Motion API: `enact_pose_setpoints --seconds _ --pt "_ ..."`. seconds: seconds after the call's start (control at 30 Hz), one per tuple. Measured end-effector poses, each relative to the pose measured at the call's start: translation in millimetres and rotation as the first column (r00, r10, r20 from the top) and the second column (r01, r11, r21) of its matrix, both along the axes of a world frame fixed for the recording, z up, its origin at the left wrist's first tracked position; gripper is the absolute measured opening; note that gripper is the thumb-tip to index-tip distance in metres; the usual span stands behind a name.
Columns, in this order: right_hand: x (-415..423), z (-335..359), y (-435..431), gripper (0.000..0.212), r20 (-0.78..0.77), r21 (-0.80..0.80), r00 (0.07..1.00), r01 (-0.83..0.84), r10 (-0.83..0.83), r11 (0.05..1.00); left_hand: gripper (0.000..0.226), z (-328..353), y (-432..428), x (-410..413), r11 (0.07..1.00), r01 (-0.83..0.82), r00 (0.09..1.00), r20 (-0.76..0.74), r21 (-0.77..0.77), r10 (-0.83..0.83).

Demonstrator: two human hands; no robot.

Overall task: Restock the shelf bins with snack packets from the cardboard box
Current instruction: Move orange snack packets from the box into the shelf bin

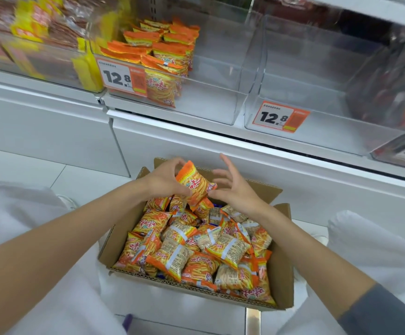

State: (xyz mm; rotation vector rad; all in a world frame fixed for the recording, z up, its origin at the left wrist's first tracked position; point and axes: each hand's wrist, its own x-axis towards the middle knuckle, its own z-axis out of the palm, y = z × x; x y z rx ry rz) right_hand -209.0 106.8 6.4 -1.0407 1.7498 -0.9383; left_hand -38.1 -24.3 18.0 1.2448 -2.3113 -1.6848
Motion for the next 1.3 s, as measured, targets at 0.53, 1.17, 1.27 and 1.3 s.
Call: enact_pose_setpoints --seconds 0.53,1.17,1.27,1.3 --pt "7.1 -101.4 -21.5 0.023 -0.734 0.381 0.582 -0.074 0.35 0.922 0.048 -26.8 -7.2 26.1 0.93 -0.367 0.927 -0.077 0.001 0.366" --pt "-23.4 37.8 -4.0 0.02 -0.204 -0.238 0.955 0.166 -0.217 0.957 0.096 9.5 30.1 -19.7 0.964 -0.046 0.969 -0.224 0.261 0.107" --pt "-16.8 58.9 -17.7 0.016 -0.11 -0.246 0.965 0.204 -0.237 0.947 0.076 26.9 28.3 -24.3 0.966 -0.086 0.947 -0.281 0.245 0.156" --pt "-13.9 67.3 -21.3 0.013 -0.075 -0.254 0.968 0.214 -0.24 0.943 0.066 30.8 24.1 -25.5 0.965 -0.093 0.94 -0.297 0.245 0.166"
